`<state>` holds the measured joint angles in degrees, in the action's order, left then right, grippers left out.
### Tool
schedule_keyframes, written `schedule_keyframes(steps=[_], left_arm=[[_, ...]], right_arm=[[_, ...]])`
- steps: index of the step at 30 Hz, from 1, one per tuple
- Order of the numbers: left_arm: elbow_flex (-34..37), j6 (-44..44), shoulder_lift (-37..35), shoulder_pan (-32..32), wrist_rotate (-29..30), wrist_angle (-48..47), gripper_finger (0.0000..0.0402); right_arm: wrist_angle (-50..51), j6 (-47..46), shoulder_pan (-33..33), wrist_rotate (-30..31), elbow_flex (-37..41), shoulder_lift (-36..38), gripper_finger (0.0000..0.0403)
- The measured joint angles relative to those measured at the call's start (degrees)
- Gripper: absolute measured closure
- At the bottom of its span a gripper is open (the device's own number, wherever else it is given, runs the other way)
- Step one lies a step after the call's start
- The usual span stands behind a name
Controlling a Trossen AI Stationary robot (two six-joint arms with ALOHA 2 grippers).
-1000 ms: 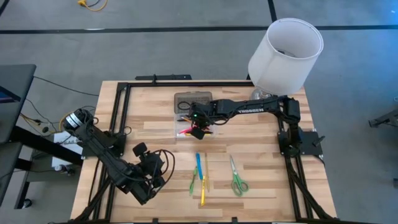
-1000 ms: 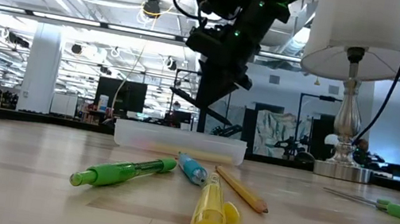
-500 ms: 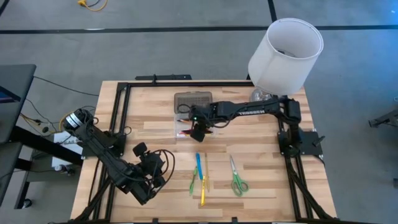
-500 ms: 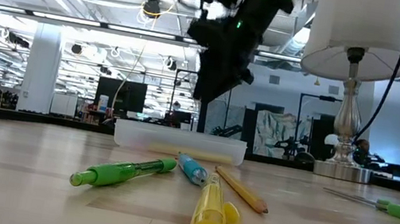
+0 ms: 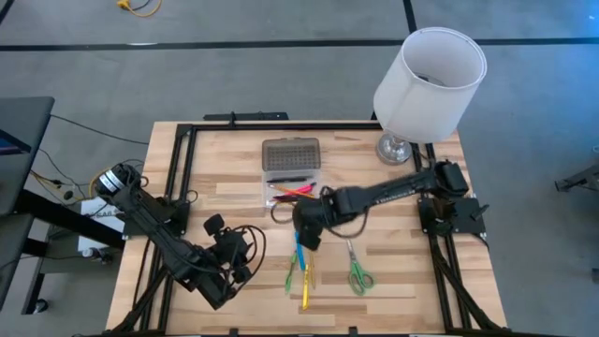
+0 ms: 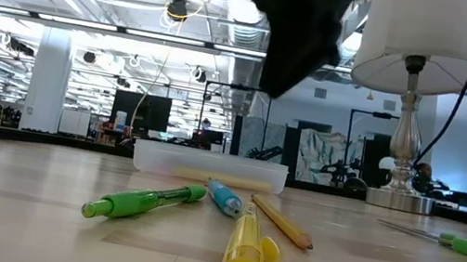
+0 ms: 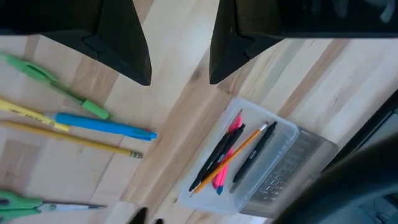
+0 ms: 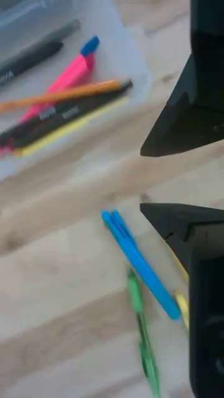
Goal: Pick & place school supplies into a supply box
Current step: Put the green transparent pen into the supply box
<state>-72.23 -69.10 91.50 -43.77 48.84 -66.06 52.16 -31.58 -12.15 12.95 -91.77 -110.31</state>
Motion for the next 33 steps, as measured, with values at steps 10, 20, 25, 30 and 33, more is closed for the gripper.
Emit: schedule_keyframes(steps=[10,20,25,30,33], left_arm=[[0.00,10.11,0.20,4.86,-8.74,16.29,0.0242],[0.00,10.73,3.80,10.56,-22.92,26.07,0.0242],[-0.04,11.43,8.28,12.46,-29.03,32.72,0.0242],[0.02,10.96,13.24,14.17,-33.77,37.67,0.0242],[0.00,8.71,15.90,15.07,-35.56,39.15,0.0242]], right_arm=[[8.79,-18.65,-10.27,5.08,-0.08,0.18,0.0280],[14.97,-33.27,-23.69,16.47,-0.07,0.16,0.0277],[15.78,-35.27,-30.27,25.64,-0.07,0.25,0.0275],[21.94,-42.00,-33.54,30.52,-0.02,1.83,0.0277],[24.42,-45.06,-35.23,32.28,0.66,3.68,0.0278]])
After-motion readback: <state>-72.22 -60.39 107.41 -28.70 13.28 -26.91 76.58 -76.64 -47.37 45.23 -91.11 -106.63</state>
